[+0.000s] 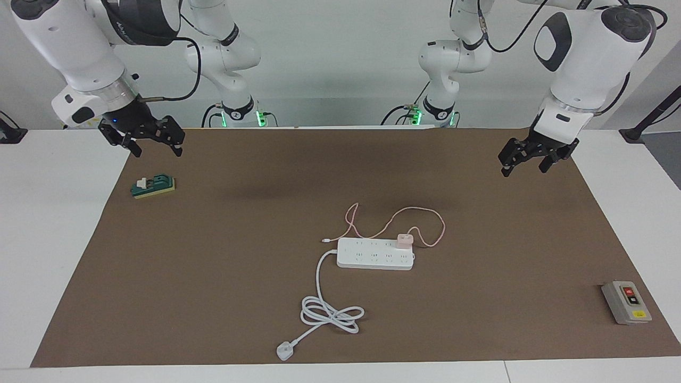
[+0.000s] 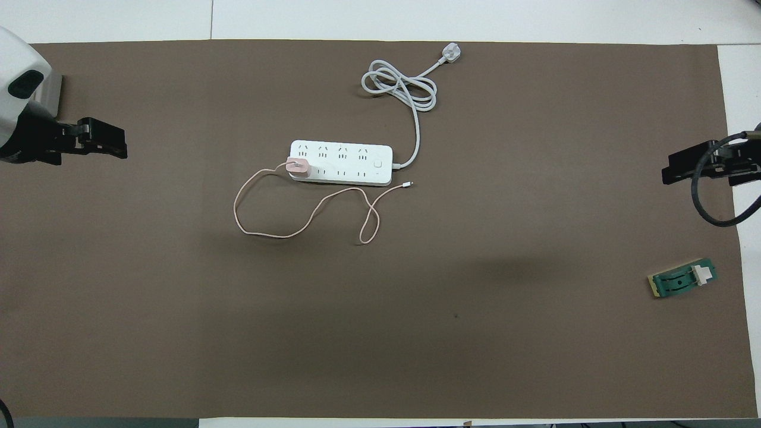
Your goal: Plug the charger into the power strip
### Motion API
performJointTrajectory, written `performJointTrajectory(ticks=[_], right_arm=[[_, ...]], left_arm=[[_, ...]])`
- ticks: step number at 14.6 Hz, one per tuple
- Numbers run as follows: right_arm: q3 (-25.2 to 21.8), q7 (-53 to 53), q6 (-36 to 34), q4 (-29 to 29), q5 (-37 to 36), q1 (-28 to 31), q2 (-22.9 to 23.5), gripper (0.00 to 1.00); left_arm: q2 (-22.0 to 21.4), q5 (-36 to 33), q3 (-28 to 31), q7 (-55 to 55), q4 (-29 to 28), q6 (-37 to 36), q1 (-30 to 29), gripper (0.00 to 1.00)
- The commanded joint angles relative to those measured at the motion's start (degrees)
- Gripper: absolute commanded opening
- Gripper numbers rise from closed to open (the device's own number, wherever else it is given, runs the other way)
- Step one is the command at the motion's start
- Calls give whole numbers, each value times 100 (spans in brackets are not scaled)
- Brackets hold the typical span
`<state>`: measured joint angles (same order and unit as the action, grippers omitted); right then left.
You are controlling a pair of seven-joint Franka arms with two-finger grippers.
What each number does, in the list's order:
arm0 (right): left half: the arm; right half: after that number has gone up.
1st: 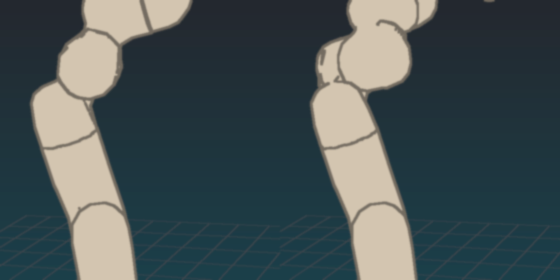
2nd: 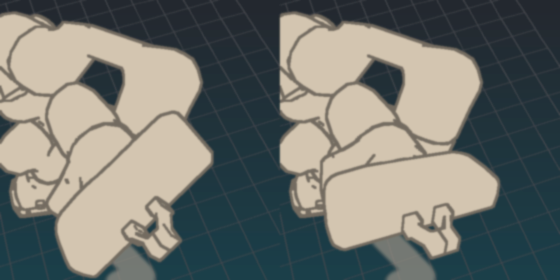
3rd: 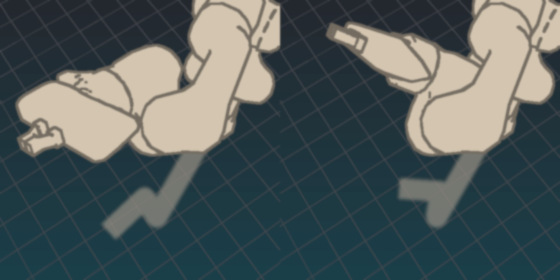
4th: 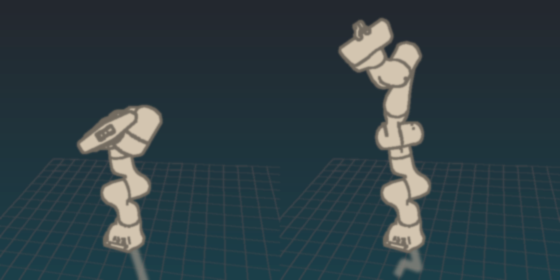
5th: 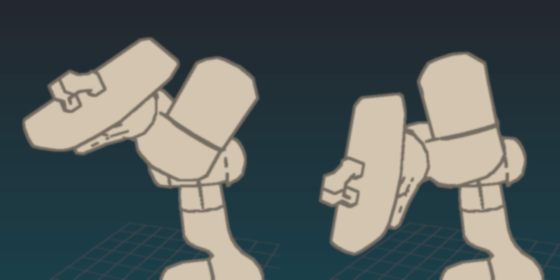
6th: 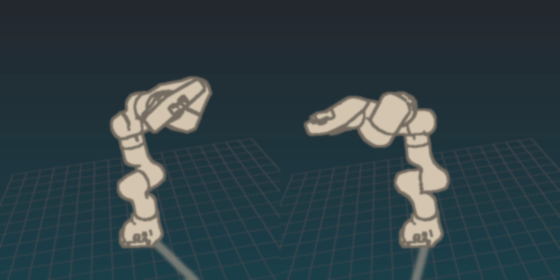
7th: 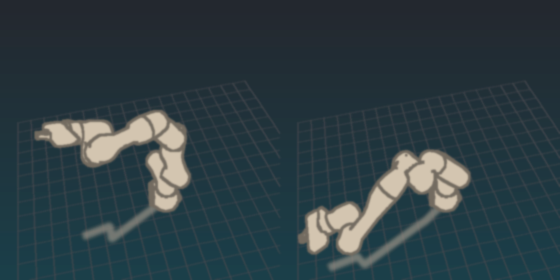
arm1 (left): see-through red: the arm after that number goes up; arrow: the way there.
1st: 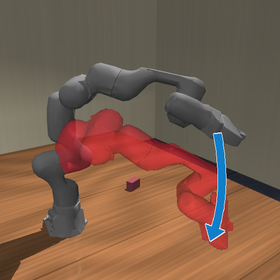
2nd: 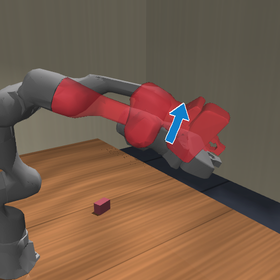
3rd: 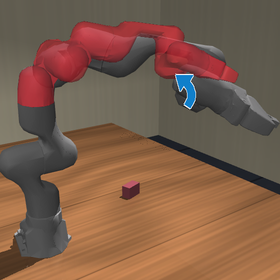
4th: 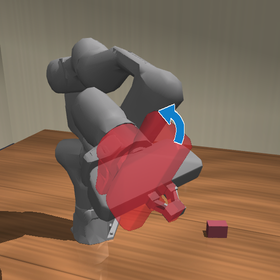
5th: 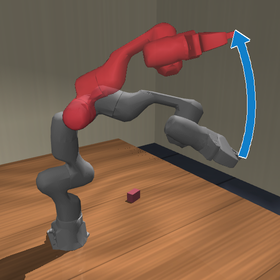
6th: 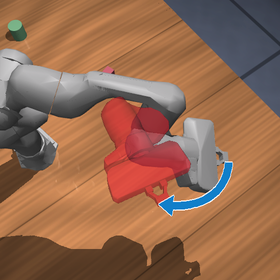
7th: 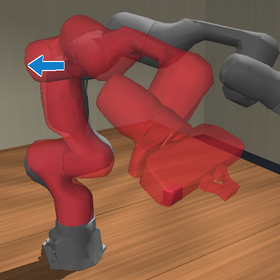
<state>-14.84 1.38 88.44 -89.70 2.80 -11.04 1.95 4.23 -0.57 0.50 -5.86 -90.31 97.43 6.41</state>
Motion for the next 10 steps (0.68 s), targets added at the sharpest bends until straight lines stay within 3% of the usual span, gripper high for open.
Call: performJointTrajectory(ticks=[1, 10], right_arm=[[34, -41, 7, -3, -104, 40, -54, 100], [43, 47, 7, 15, -333, -4, -45, 100]], left_arm=[[-80, 75, 3, 305, -153, 180, -8, 100], [-54, 75, 3, 331, -144, 215, 1, 100]])
